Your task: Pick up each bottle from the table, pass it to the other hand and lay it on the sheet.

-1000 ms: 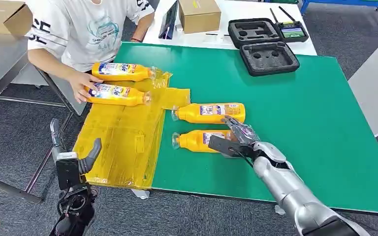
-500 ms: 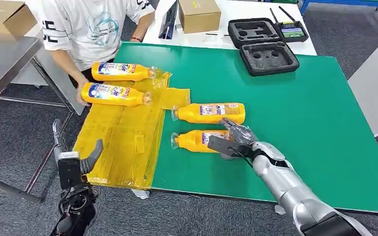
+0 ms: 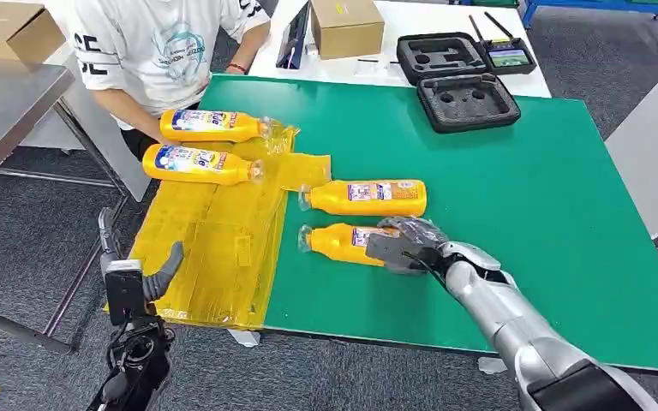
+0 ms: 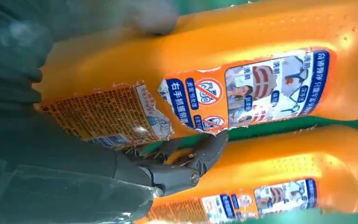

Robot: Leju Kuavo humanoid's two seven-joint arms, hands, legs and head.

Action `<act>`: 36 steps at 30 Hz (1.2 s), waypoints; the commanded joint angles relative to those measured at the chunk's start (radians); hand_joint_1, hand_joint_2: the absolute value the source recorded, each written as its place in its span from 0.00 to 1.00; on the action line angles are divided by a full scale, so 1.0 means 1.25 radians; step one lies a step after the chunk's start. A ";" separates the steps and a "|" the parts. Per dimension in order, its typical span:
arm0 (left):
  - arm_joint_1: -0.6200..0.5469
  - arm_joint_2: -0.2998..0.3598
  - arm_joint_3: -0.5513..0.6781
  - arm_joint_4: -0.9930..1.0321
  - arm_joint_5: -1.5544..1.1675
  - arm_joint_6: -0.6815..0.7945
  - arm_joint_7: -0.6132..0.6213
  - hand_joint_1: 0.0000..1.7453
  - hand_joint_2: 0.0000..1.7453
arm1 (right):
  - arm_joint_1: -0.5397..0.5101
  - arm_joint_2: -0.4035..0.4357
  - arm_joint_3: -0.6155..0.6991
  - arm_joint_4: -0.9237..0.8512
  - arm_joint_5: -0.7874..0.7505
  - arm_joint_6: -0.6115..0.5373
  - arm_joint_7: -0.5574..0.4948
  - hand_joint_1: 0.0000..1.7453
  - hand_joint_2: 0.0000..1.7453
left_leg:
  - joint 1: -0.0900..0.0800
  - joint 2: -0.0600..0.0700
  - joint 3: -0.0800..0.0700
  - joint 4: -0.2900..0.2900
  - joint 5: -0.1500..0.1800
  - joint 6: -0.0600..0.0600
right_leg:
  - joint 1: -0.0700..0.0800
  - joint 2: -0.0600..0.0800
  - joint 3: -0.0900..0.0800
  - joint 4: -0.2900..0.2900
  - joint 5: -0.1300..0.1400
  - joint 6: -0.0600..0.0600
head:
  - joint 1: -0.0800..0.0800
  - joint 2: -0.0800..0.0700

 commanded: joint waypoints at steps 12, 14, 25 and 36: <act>-0.038 0.003 -0.023 0.074 0.010 0.001 0.002 0.00 1.00 | -0.011 -0.016 0.076 0.085 -0.014 0.045 -0.013 1.00 1.00 | 0.000 -0.002 0.005 -0.001 -0.001 0.001 | 0.001 -0.002 0.006 -0.002 -0.001 -0.001 | 0.000 0.000; -0.037 0.003 -0.025 0.067 0.009 0.002 0.002 0.00 1.00 | -0.009 -0.017 0.076 0.080 -0.028 0.049 -0.033 1.00 1.00 | 0.000 -0.002 0.006 -0.001 -0.001 0.001 | 0.001 -0.003 0.007 -0.002 -0.001 -0.002 | 0.000 0.000; -0.005 -0.010 -0.016 0.014 0.050 -0.054 0.002 0.00 1.00 | 0.140 0.056 -0.122 -0.168 -0.374 0.037 -0.344 1.00 1.00 | 0.000 0.002 0.004 -0.001 -0.001 0.000 | 0.001 0.002 0.004 -0.001 -0.001 -0.001 | 0.000 0.000; 0.066 -0.020 -0.029 -0.117 0.134 -0.168 0.009 0.00 1.00 | 0.190 0.126 -0.135 -0.316 -0.461 -0.060 -0.344 1.00 1.00 | 0.000 0.001 0.002 0.000 -0.002 0.001 | 0.001 0.001 0.001 0.000 -0.002 -0.002 | 0.000 0.000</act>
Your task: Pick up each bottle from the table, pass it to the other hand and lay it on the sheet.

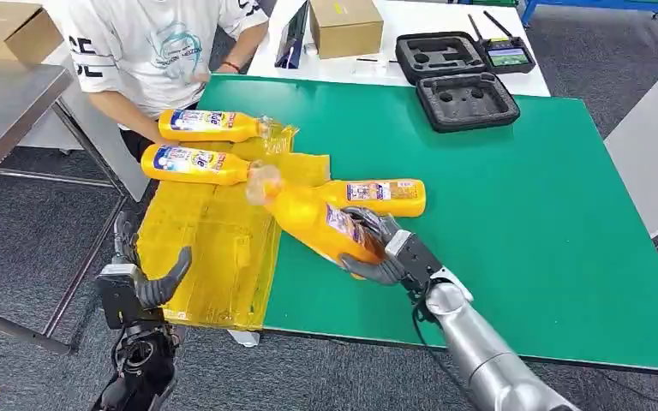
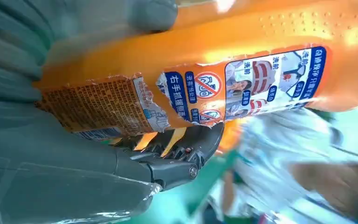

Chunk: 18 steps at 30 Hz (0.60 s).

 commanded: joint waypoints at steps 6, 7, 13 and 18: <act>0.064 -0.006 -0.022 -0.122 0.079 -0.103 0.035 0.00 1.00 | 0.027 0.049 -0.027 -0.069 -0.023 -0.046 -0.001 1.00 1.00 | 0.000 0.001 0.004 0.000 -0.003 0.001 | 0.000 0.000 0.005 0.000 -0.002 -0.002 | 0.000 0.000; 0.067 -0.003 -0.028 -0.132 0.097 -0.133 0.046 0.00 1.00 | 0.030 0.047 -0.027 -0.066 -0.028 -0.047 -0.001 1.00 1.00 | 0.000 0.000 0.001 0.000 -0.001 0.000 | 0.000 0.000 0.001 0.000 0.000 -0.001 | 0.000 0.000; 0.070 0.015 -0.145 -0.175 0.129 -0.320 0.112 0.00 1.00 | 0.046 0.078 -0.001 -0.007 -0.057 -0.021 -0.001 1.00 1.00 | 0.000 -0.001 0.003 0.000 -0.001 0.001 | 0.000 -0.001 0.003 -0.001 -0.002 -0.001 | 0.000 0.000; 0.025 0.015 -0.222 -0.139 0.161 -0.394 0.146 0.00 1.00 | 0.070 0.122 0.045 0.032 -0.050 -0.023 -0.001 1.00 1.00 | 0.000 -0.001 0.005 0.000 -0.002 0.001 | 0.001 -0.001 0.006 -0.001 -0.002 -0.002 | 0.000 0.000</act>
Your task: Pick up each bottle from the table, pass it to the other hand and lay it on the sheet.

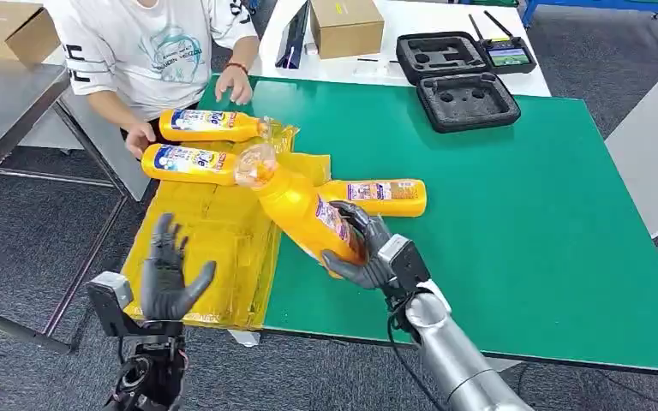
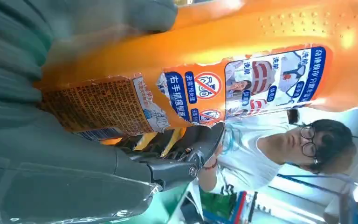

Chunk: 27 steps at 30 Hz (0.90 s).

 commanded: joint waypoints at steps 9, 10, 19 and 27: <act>-0.128 0.011 -0.213 0.126 0.063 -0.116 0.055 0.00 1.00 | 0.030 0.093 0.111 0.153 0.025 0.021 -0.001 1.00 1.00 | 0.000 -0.001 0.008 -0.001 -0.003 0.001 | 0.001 -0.003 0.008 -0.001 -0.003 -0.003 | 0.000 0.000; -0.144 0.008 -0.219 0.141 0.064 -0.116 0.056 0.00 1.00 | 0.036 0.096 0.115 0.153 0.025 0.022 -0.001 1.00 1.00 | 0.000 -0.001 0.003 -0.001 0.000 0.000 | 0.000 -0.002 0.004 -0.001 -0.001 -0.001 | 0.000 0.000; -0.212 0.002 -0.227 0.192 0.094 -0.125 0.053 0.00 1.00 | 0.024 0.102 0.121 0.204 0.043 0.039 -0.001 1.00 1.00 | 0.000 -0.001 0.002 -0.001 0.000 0.000 | 0.000 -0.001 0.002 -0.001 -0.001 -0.001 | 0.000 0.000; -0.207 0.000 -0.209 0.182 0.102 -0.118 0.045 0.00 1.00 | 0.021 0.102 0.130 0.229 0.064 0.039 -0.001 1.00 1.00 | 0.000 -0.001 0.003 0.000 -0.001 0.000 | 0.001 -0.001 0.003 -0.001 -0.001 -0.001 | 0.000 0.000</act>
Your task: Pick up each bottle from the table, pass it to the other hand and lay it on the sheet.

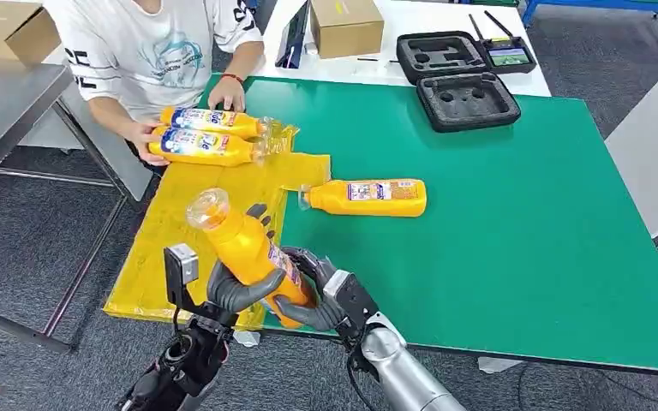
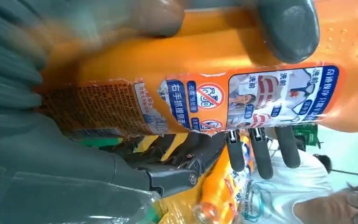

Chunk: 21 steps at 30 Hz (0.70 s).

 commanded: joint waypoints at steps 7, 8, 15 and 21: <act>-0.056 -0.006 0.003 0.055 0.009 0.014 -0.012 0.00 1.00 | -0.018 0.004 0.041 0.099 0.029 0.008 -0.001 1.00 1.00 | 0.001 -0.001 0.004 0.000 -0.001 0.001 | 0.001 -0.002 0.004 -0.001 -0.002 -0.001 | 0.000 0.000; -0.056 -0.006 0.003 0.055 0.009 0.014 -0.012 0.00 1.00 | -0.018 0.004 0.041 0.099 0.029 0.008 -0.001 1.00 1.00 | 0.000 -0.002 0.003 0.000 -0.001 0.001 | 0.001 -0.002 0.003 -0.001 -0.001 -0.001 | 0.000 0.000; -0.031 -0.004 0.032 0.017 -0.017 0.071 -0.045 1.00 1.00 | -0.017 0.016 0.020 0.103 0.051 -0.015 -0.001 0.22 1.00 | 0.001 -0.001 0.005 0.000 -0.002 0.001 | 0.001 -0.002 0.005 -0.001 -0.002 -0.002 | 0.000 0.000; -0.006 0.002 0.049 -0.019 -0.034 0.115 -0.059 1.00 1.00 | -0.017 0.025 -0.011 0.094 0.047 -0.032 0.000 0.00 0.00 | 0.000 0.000 0.004 0.000 -0.002 0.001 | 0.001 -0.001 0.004 0.000 -0.002 -0.002 | 0.000 0.000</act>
